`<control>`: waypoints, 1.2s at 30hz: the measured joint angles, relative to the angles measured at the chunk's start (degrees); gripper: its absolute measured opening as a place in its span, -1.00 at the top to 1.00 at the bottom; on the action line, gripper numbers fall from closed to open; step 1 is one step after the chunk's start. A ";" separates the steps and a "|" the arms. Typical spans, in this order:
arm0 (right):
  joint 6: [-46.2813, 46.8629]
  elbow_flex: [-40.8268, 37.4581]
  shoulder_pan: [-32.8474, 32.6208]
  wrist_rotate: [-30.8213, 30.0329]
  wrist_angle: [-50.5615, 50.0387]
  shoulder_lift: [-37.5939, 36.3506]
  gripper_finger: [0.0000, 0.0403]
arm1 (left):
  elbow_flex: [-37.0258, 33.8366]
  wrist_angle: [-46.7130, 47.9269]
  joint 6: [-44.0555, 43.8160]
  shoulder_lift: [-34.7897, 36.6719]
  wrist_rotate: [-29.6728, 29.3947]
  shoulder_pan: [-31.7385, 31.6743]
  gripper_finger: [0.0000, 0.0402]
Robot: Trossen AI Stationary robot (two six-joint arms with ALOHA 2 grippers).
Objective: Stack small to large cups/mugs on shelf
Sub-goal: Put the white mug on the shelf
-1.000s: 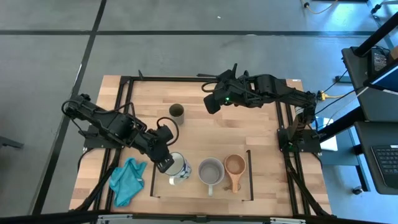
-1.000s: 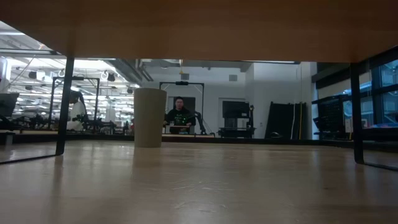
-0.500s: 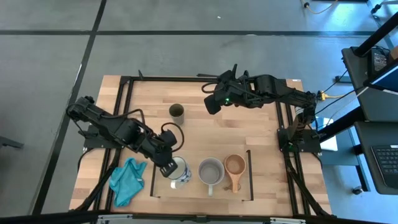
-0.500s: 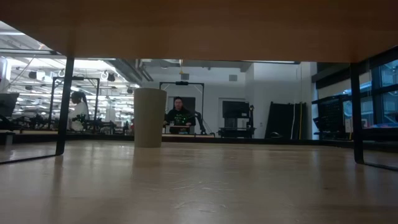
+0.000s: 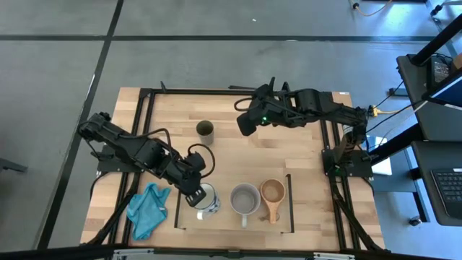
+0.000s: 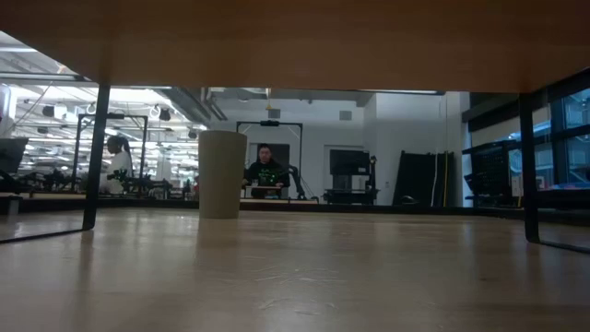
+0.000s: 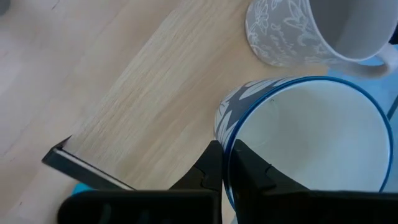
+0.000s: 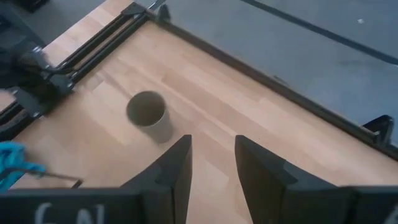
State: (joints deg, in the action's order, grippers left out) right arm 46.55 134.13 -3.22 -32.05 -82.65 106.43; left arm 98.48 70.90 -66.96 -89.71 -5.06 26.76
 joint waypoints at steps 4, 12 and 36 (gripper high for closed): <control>1.02 0.00 -2.34 1.49 0.06 0.00 0.39 | -0.02 0.50 0.46 -0.09 0.04 0.00 0.97; 1.13 -0.02 -11.17 6.71 4.60 0.00 0.39 | -0.02 0.51 1.09 -0.09 0.04 0.00 0.97; 13.52 -1.38 -32.24 8.80 34.11 4.73 0.39 | -0.02 0.52 3.04 -0.09 -1.04 0.02 0.97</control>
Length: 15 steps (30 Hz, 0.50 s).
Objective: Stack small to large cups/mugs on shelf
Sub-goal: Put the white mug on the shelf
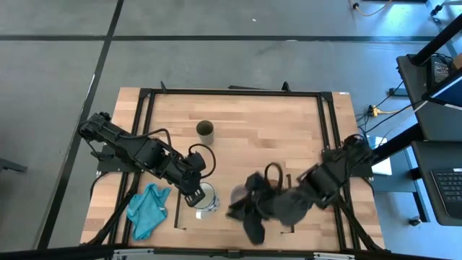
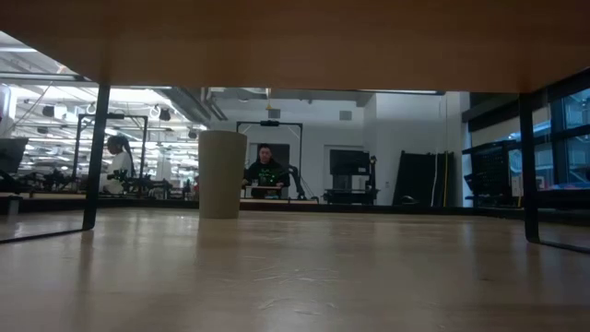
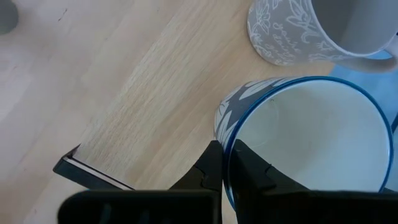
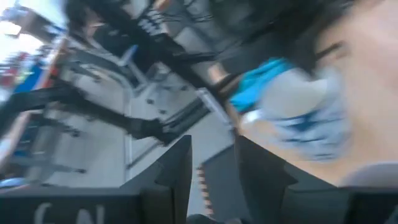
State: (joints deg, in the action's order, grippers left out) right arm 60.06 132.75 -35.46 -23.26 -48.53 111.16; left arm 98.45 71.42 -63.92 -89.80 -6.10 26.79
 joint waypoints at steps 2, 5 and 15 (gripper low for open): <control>0.30 -0.07 -0.87 0.49 4.32 1.60 0.39 | 0.00 0.06 0.30 0.00 -0.21 -0.02 0.97; 1.50 -0.07 -2.04 0.52 8.72 3.46 0.39 | 0.00 0.11 1.52 0.00 -0.48 0.28 0.97; 11.08 -0.07 -6.29 -5.53 14.49 8.93 0.39 | 0.00 2.73 3.69 -0.15 -1.29 2.03 0.97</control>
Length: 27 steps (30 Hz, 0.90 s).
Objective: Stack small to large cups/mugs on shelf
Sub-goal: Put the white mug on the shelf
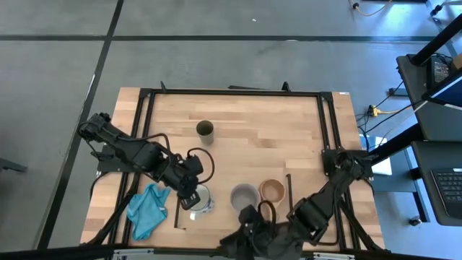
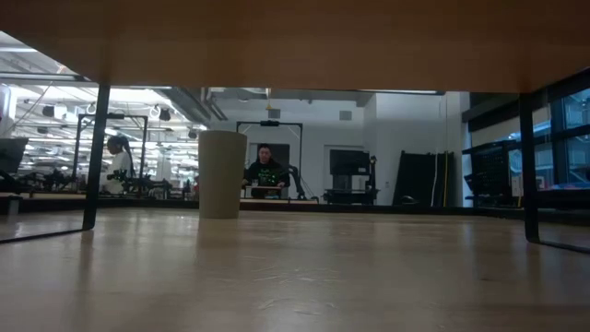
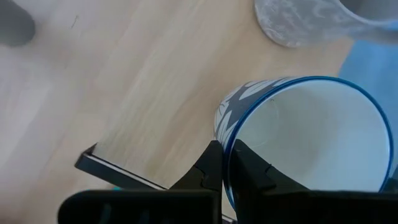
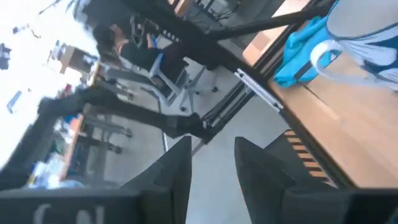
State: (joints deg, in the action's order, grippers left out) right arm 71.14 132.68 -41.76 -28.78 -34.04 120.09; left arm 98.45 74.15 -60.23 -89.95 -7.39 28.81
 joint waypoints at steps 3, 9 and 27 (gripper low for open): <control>-5.09 0.00 -0.28 -0.10 -0.93 0.24 0.39 | 0.00 -0.05 0.00 0.00 0.08 0.92 0.97; -17.91 0.00 -0.01 0.40 -2.42 0.35 0.50 | 0.00 -0.07 -1.07 -0.02 -0.07 2.54 0.97; -27.75 0.02 2.27 9.12 -16.33 0.35 0.54 | 0.26 -6.47 -3.85 -5.42 2.07 -0.73 0.97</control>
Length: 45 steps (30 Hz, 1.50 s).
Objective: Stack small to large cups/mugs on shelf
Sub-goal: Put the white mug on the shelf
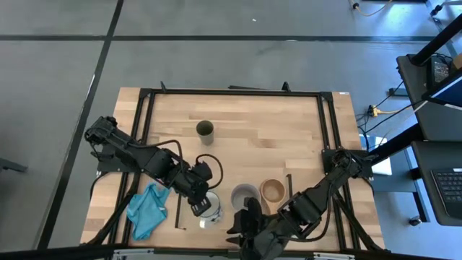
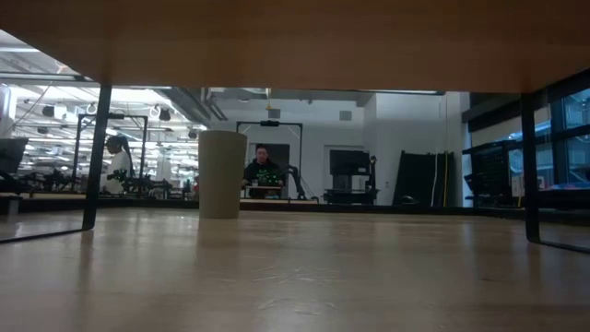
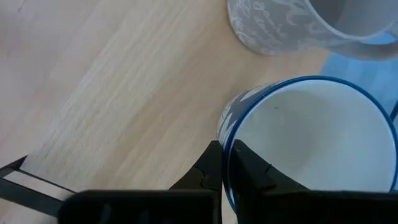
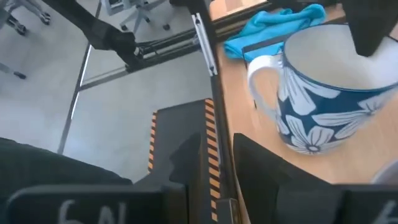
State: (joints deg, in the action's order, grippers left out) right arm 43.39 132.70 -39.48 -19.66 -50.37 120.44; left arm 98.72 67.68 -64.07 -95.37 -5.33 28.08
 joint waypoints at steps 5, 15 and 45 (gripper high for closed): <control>-0.19 0.02 -0.02 -0.04 -2.11 0.00 0.54 | -0.09 0.20 0.11 0.32 -0.11 -0.62 0.96; -0.19 0.02 2.02 -0.19 -7.53 0.00 0.54 | 2.99 1.82 1.94 -0.20 -4.74 -0.76 0.97; -0.13 0.02 4.96 -0.20 -8.26 -0.02 0.54 | 5.40 6.43 1.86 -0.20 -4.78 0.06 0.96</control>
State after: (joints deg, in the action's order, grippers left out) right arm 43.27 132.73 -34.52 -19.86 -58.63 120.42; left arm 104.12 74.11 -62.22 -95.57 -10.11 28.14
